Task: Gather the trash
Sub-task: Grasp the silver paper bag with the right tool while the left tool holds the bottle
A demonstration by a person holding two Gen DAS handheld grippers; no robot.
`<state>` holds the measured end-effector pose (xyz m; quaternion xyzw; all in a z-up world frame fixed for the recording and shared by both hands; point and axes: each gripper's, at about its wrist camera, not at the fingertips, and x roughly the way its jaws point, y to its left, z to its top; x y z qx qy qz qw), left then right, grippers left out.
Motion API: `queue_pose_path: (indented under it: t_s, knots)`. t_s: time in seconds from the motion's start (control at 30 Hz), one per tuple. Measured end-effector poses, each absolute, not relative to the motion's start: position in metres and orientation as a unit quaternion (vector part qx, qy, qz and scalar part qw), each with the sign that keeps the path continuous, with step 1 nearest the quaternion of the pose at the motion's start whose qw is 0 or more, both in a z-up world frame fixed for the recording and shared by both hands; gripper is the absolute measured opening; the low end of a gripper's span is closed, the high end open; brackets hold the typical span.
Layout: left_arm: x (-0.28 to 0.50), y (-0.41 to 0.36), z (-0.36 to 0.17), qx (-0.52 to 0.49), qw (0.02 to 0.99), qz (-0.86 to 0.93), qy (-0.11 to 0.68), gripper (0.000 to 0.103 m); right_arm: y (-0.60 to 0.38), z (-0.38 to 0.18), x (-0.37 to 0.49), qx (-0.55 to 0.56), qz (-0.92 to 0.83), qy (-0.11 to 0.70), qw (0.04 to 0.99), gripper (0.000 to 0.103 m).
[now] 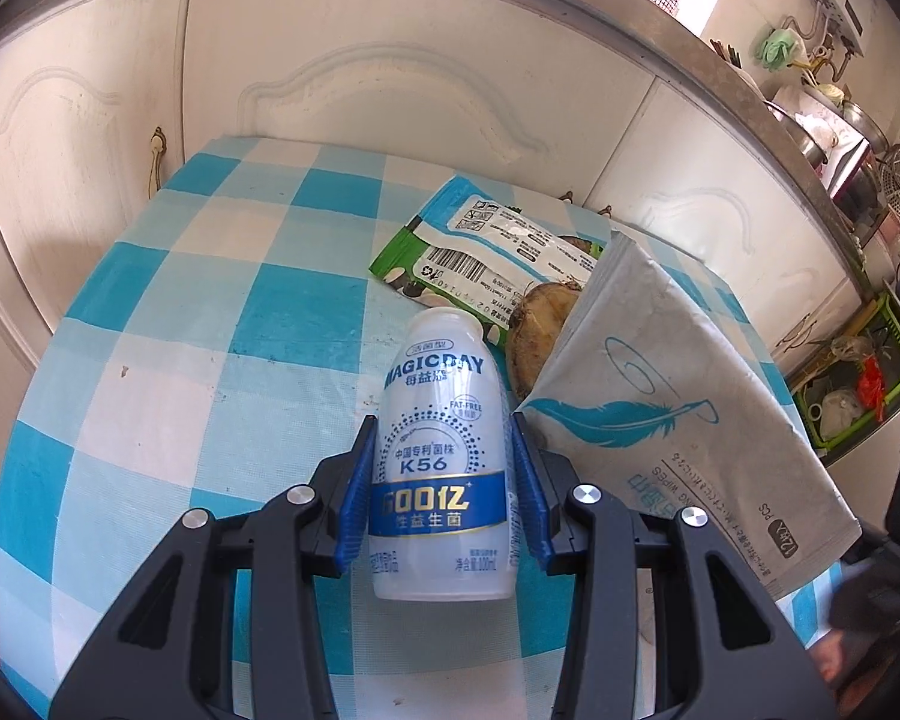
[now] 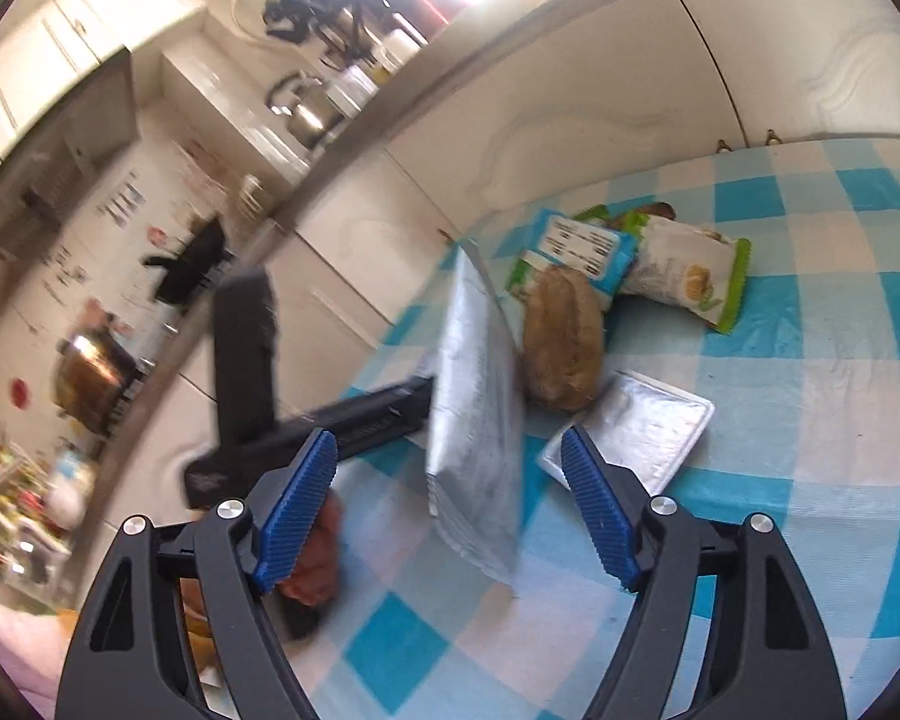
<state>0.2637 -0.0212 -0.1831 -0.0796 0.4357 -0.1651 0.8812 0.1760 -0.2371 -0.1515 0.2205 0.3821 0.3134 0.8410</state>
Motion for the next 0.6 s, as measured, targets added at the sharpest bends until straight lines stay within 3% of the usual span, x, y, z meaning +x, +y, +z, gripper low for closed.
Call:
queue_pose_path:
  t_s: [0.13, 0.27, 0.33, 0.6]
  knots:
    - [0.262, -0.022, -0.183, -0.081, 0.881, -0.165, 0.435, 0.043, -0.23, -0.16, 0.179, 0.218, 0.299, 0.401, 0.838, 0.048]
    - [0.258, -0.021, -0.182, -0.083, 0.883, -0.164, 0.431, 0.043, -0.224, -0.165, 0.181, 0.212, 0.282, 0.411, 0.841, 0.03]
    - [0.254, -0.021, -0.181, -0.082, 0.885, -0.164, 0.428, 0.043, -0.222, -0.167, 0.18, 0.203, 0.27, 0.411, 0.847, 0.013]
    - [0.235, -0.003, -0.172, -0.1, 0.889, -0.16, 0.416, 0.043, -0.222, -0.173, 0.175, 0.232, 0.259, 0.414, 0.841, 0.01]
